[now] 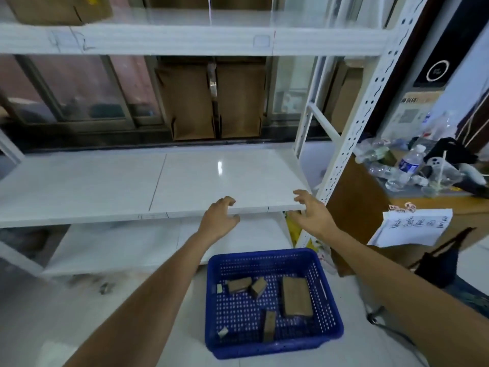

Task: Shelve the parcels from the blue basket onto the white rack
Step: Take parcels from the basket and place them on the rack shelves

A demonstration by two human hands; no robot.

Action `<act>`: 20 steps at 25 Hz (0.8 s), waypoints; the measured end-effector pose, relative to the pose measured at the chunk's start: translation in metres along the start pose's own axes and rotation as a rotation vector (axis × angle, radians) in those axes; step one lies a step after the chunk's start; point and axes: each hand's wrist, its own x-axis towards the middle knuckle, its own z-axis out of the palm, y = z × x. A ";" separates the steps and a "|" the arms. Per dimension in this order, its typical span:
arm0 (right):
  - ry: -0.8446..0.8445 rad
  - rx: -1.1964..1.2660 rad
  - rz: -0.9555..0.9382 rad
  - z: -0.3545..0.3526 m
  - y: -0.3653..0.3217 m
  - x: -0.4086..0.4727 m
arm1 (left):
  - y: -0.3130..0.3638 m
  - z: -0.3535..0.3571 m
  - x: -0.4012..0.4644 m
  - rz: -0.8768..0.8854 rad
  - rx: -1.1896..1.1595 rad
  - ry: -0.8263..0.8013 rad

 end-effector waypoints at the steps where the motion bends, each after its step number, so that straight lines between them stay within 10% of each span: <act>1: -0.029 -0.021 0.042 0.020 0.025 0.000 | -0.020 0.027 0.003 -0.026 -0.010 -0.033; 12: -0.279 -0.141 0.354 0.301 0.321 0.000 | -0.267 0.350 0.049 -0.231 -0.040 -0.346; 20: -0.335 -0.431 0.223 0.518 0.430 0.061 | -0.430 0.525 0.116 -0.314 0.062 -0.401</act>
